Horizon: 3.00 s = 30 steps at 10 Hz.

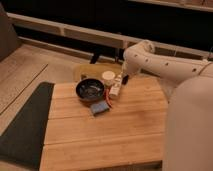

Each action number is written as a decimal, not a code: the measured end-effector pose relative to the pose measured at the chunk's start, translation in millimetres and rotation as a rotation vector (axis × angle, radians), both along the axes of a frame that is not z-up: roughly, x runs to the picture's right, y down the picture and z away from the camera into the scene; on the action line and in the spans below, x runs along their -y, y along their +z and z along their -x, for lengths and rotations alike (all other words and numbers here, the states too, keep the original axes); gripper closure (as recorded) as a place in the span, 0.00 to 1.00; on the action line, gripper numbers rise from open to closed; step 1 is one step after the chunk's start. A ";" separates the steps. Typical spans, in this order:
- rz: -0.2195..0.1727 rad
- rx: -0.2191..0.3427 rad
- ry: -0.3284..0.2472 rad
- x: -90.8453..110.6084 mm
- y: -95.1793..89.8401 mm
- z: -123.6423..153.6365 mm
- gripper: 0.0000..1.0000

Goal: Place the eraser in the ceramic cup

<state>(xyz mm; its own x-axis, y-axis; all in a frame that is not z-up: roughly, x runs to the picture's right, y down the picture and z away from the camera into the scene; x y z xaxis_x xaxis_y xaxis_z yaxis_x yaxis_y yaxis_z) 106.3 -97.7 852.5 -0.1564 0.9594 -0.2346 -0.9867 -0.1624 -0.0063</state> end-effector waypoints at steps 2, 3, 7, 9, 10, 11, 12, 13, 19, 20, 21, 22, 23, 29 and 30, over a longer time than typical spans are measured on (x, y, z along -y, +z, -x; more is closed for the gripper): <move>-0.023 0.041 -0.111 13.3 24.5 34.5 1.00; -0.029 0.051 -0.138 16.5 34.3 44.5 1.00; -0.040 0.055 -0.154 20.3 50.2 53.0 1.00; -0.044 0.057 -0.160 21.7 50.1 56.0 1.00; -0.056 0.056 -0.162 25.9 51.2 54.2 1.00; -0.074 0.056 -0.165 32.6 53.6 51.1 1.00; -0.096 0.065 -0.177 40.3 58.6 53.3 1.00; -0.119 0.080 -0.186 48.9 64.5 58.6 1.00; -0.147 0.250 -0.196 49.2 125.2 94.5 1.00; -0.141 0.266 -0.202 46.9 129.2 97.8 1.00; -0.137 0.283 -0.214 45.5 133.5 100.8 1.00; -0.137 0.292 -0.221 47.3 135.4 100.4 1.00; -0.138 0.294 -0.224 49.5 136.6 97.1 1.00; -0.105 0.287 -0.197 38.8 134.9 80.6 0.44; -0.098 0.293 -0.194 35.7 133.7 82.6 0.32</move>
